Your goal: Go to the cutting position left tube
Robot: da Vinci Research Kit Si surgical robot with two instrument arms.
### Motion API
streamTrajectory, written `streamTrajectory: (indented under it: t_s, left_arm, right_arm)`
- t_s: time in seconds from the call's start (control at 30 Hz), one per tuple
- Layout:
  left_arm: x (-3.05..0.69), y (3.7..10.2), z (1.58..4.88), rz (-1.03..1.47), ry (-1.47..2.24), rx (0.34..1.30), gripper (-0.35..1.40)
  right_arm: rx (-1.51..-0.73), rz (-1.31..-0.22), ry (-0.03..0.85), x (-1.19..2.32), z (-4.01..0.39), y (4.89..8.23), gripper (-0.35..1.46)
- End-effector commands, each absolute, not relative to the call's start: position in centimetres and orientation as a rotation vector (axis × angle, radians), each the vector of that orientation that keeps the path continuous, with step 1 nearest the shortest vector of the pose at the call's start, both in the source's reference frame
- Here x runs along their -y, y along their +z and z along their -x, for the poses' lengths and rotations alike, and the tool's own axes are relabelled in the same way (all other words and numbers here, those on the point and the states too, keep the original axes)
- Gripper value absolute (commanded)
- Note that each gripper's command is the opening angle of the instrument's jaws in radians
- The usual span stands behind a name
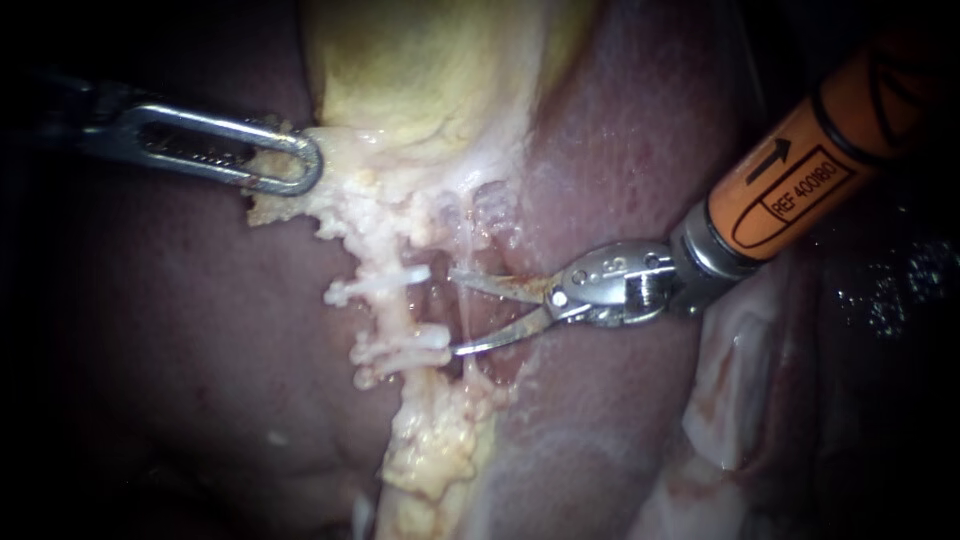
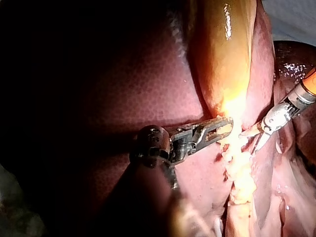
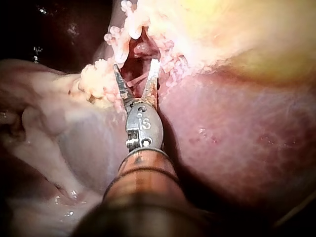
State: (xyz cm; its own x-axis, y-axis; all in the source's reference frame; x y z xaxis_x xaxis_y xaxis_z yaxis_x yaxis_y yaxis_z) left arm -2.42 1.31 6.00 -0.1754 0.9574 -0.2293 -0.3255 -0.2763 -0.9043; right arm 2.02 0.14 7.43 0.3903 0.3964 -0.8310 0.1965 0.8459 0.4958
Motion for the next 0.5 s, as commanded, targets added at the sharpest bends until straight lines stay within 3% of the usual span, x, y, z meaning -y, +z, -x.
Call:
streamTrajectory:
  t_s: [0.03, 0.5]
  left_arm:
    - [-1.31, 6.00, 2.42, 1.051, 1.645, 0.897, -0.35]
    - [-1.31, 6.05, 2.43, 1.052, 1.646, 0.896, -0.35]
  right_arm:
    - [-1.197, -0.590, 0.125, -0.13, -2.06, 7.42, 1.43]
    - [-1.270, -0.647, 0.040, -0.03, -2.56, 7.25, 1.31]
